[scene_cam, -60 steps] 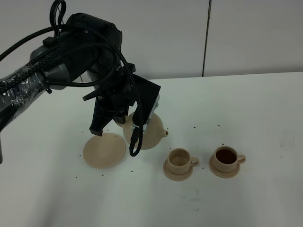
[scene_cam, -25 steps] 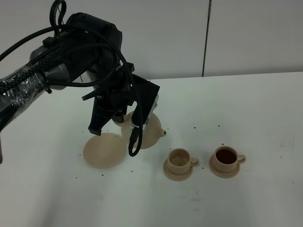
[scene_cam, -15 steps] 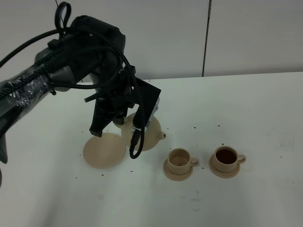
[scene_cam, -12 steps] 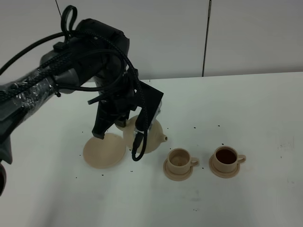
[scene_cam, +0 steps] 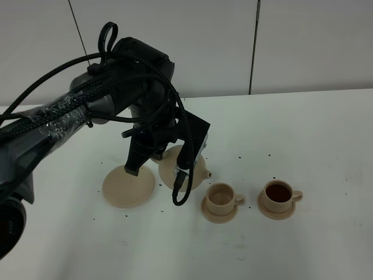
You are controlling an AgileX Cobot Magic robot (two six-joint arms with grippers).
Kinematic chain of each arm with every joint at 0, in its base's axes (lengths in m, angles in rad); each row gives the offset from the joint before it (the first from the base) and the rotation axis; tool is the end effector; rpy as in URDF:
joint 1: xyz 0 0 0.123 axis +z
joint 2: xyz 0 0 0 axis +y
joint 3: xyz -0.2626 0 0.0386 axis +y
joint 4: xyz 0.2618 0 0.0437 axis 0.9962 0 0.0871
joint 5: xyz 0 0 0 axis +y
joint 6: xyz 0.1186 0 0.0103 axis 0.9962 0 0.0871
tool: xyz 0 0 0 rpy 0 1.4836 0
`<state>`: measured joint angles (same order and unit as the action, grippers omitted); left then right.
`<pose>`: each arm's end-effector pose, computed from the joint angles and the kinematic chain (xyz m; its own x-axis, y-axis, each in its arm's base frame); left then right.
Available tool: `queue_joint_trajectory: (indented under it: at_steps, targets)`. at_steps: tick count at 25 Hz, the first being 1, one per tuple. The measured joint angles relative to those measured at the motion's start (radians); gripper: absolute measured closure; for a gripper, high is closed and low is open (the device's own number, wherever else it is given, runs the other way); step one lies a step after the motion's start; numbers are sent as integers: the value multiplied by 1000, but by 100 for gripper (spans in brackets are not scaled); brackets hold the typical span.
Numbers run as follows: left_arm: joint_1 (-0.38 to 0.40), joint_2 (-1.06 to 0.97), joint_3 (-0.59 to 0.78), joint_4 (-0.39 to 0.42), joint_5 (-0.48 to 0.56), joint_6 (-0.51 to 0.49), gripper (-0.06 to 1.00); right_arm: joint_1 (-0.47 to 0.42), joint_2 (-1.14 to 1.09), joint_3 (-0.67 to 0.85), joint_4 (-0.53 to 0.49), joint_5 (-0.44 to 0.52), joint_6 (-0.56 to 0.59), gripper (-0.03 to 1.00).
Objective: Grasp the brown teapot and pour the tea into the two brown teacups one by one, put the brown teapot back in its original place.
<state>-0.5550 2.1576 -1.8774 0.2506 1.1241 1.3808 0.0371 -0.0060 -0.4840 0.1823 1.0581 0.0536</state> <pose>0.4149 -0.2259 0.1779 0.3967 0.8972 0.1941 0.8543 -0.4382 0.2794 0.0514 0.0207 0.2681 -0.4766 0.1239 -0.8704 -0.1100 0.9738 0.1988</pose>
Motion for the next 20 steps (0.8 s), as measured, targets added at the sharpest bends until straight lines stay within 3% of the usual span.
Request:
queue_joint_trajectory:
  at_steps: [20]
  targets:
    - [-56, 17, 0, 113, -37, -57, 78, 0, 0, 0, 0, 0, 0, 72]
